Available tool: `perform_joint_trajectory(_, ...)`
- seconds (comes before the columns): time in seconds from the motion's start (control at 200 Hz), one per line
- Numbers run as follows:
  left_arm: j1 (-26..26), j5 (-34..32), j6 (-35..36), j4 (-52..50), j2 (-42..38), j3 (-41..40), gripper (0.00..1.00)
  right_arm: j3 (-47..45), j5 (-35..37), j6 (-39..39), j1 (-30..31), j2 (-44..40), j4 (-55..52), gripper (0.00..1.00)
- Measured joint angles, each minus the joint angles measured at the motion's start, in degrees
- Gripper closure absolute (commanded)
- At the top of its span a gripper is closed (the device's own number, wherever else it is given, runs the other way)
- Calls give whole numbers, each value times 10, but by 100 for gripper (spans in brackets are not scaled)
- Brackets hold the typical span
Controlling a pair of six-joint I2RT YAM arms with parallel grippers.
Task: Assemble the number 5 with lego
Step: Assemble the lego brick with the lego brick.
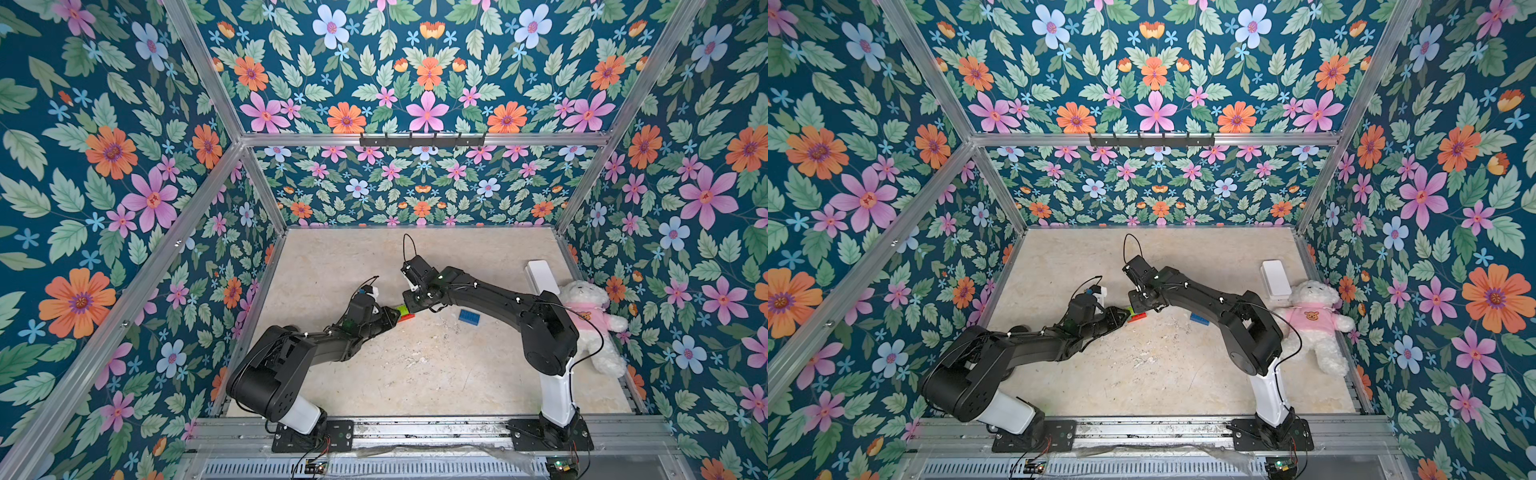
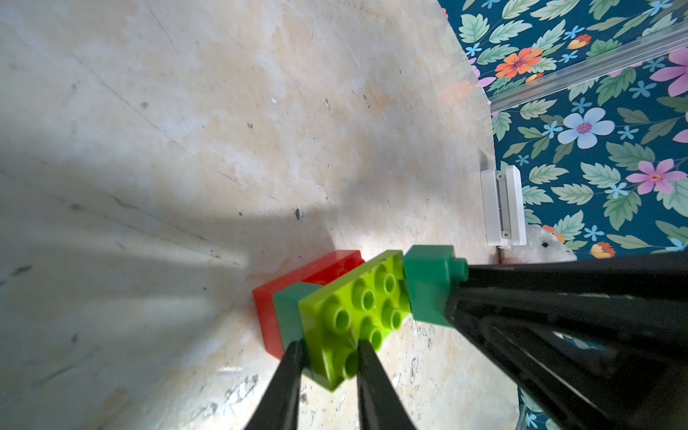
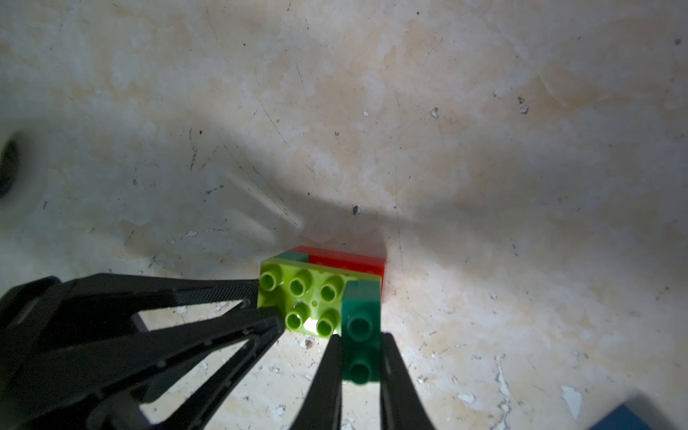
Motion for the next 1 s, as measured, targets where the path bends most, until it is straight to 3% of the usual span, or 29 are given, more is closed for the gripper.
perform_joint_trajectory(1.0,0,-1,3,13,3,-3,77,69,13,2,4,51,-51,95)
